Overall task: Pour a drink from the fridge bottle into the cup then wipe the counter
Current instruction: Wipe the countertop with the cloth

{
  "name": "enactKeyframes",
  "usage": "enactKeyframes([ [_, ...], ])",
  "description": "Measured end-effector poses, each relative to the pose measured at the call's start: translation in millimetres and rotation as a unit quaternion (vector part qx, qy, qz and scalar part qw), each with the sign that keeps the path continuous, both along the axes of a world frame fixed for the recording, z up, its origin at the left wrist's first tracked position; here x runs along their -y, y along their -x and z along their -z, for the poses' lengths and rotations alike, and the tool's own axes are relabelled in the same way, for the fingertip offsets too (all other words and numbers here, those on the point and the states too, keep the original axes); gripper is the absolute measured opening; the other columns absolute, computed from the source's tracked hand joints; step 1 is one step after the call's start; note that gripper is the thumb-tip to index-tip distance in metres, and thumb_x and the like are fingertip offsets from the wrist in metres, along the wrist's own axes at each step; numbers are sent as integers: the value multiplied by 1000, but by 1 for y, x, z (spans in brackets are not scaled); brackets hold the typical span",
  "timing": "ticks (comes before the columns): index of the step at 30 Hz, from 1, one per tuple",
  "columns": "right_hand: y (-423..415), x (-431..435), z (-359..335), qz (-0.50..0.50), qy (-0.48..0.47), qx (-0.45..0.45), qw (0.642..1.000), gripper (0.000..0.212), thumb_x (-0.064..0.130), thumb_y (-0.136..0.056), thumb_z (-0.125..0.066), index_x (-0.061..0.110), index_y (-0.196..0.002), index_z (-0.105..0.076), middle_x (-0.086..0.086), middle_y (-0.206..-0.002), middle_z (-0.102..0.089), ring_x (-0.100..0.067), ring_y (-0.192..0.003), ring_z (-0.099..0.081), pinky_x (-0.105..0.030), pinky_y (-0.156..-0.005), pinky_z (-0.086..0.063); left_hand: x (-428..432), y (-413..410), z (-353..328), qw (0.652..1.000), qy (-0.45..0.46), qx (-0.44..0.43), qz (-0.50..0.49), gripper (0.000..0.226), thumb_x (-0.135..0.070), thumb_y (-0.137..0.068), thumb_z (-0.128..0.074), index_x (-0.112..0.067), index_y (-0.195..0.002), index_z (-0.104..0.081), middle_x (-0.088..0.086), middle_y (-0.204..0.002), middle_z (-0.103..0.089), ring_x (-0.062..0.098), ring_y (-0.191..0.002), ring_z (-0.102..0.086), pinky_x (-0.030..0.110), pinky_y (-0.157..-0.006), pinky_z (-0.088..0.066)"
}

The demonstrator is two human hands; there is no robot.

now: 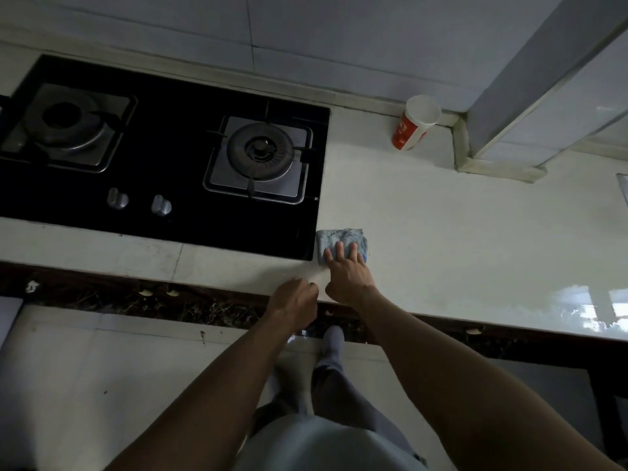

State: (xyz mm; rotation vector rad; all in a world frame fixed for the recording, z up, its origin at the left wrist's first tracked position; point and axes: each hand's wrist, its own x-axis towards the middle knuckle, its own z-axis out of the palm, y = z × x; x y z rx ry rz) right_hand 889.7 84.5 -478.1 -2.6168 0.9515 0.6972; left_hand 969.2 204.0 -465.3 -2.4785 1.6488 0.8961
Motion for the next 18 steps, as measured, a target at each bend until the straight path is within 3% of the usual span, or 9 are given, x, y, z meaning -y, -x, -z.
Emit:
enactKeyframes([
  [3,-13,28,0,-10,4,-4,1000,83,25,-86,-59,16,-154,-13,-13,-162,-5,-46,-147,5,-50,-121,-15,3,5,11,997,75,15,6,34,-8,-91,-47,-4,-122,-61,13,-128,-60,25,-120,-55,34,-99,-49],
  [8,-39,87,3,-45,1,-3,999,84,25,-83,-57,20,-155,-14,-10,-163,-5,-44,-147,3,-50,-120,-18,17,15,23,994,106,-4,-2,42,-8,-91,-48,-4,-133,-49,12,-146,-41,23,-136,-38,31,-114,-33],
  [13,-63,139,1,-55,3,0,999,81,25,-84,-58,21,-154,-17,-9,-162,-6,-43,-147,2,-53,-119,-18,31,19,27,994,103,38,0,56,-13,-92,-51,0,-145,-37,15,-151,-34,25,-137,-36,33,-114,-37],
  [18,-91,176,-3,-27,-6,-11,1000,79,24,-88,-54,22,-156,-13,-9,-164,1,-43,-148,7,-54,-119,-11,61,25,29,993,89,63,35,56,-8,-93,-41,6,-146,-32,21,-155,-31,34,-140,-32,42,-118,-29],
])
